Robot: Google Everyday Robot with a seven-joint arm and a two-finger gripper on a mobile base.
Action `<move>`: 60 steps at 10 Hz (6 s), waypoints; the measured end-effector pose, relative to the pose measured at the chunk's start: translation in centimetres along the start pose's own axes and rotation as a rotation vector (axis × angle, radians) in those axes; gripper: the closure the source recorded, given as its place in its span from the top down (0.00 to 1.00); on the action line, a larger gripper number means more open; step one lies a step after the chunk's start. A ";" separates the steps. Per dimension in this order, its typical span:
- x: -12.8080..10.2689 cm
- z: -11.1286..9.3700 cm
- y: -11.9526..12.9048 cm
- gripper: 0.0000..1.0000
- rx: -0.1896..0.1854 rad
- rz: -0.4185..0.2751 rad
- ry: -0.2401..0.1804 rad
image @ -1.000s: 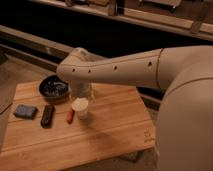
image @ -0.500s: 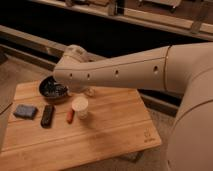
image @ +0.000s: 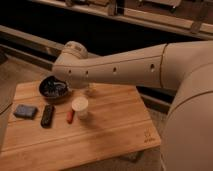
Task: Place the bottle in the ceramic bowl
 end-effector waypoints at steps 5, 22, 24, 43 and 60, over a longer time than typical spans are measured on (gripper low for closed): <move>-2.1 0.5 -0.2 0.65 -0.002 -0.002 -0.039; -11.3 9.2 -0.8 0.65 0.040 -0.148 -0.043; -11.1 10.3 -1.1 0.65 0.051 -0.148 -0.017; -13.1 7.0 1.1 0.00 0.005 -0.141 -0.085; -6.4 5.6 17.1 0.00 -0.082 -0.485 -0.074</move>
